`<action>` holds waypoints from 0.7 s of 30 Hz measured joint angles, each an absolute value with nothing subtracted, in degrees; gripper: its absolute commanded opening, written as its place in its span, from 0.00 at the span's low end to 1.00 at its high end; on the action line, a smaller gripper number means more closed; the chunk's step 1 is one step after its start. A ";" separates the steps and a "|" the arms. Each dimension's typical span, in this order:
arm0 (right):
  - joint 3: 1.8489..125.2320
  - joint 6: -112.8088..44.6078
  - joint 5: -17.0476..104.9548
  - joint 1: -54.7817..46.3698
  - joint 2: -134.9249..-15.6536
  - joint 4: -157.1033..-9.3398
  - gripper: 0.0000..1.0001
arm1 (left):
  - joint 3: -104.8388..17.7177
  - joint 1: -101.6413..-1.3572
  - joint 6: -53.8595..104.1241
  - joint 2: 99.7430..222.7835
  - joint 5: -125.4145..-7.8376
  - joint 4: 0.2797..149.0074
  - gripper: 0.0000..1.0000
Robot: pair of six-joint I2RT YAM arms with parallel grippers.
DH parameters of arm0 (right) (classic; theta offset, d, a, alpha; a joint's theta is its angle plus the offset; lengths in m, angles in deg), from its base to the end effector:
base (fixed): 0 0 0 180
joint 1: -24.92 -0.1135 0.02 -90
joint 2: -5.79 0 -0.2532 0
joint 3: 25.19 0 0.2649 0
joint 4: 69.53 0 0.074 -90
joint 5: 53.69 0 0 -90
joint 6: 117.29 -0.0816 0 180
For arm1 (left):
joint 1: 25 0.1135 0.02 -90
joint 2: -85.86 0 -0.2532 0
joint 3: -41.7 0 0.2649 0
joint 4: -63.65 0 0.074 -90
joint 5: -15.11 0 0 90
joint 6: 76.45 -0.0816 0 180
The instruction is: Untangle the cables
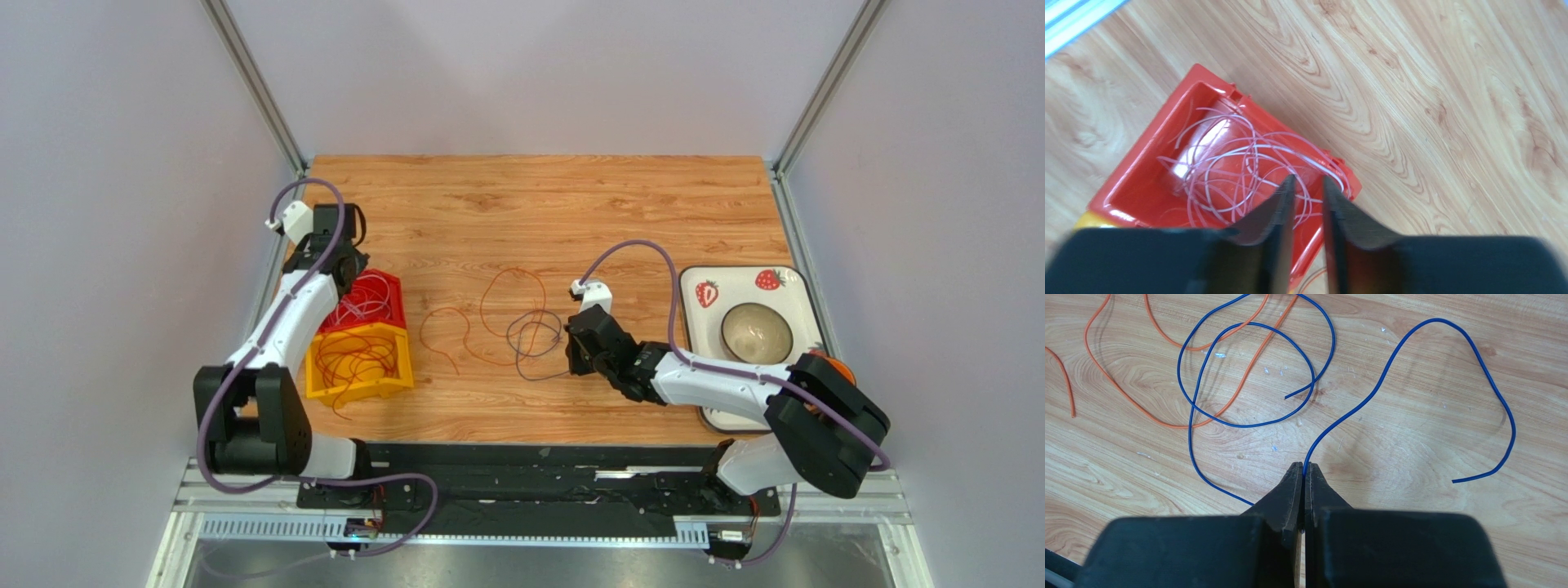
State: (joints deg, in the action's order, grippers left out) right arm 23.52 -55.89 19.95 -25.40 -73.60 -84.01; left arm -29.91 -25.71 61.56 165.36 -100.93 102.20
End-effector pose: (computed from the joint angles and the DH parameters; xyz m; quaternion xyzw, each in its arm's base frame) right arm 0.2147 0.2228 0.1192 -0.1191 0.9088 0.1384 0.3751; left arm 0.3382 0.0316 0.2193 -0.4395 0.7952 0.0415 0.4156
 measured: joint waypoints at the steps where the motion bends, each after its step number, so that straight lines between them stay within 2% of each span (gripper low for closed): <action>1: 23.52 -55.89 19.95 -25.40 -73.60 -84.01 0.00 | -29.94 -25.71 61.58 164.62 -100.93 102.64 0.14; 4: 23.52 -55.89 19.97 -25.40 -73.60 -84.01 0.00 | -29.65 -25.71 61.52 161.06 -100.86 105.43 0.00; 12: 23.52 -55.86 20.06 -25.40 -73.60 -84.01 0.00 | -20.14 -25.71 62.06 153.95 -100.51 112.17 0.00; 21: 23.52 -55.86 20.37 -25.40 -73.60 -84.01 0.00 | -19.36 -25.71 62.06 157.01 -101.39 112.10 0.00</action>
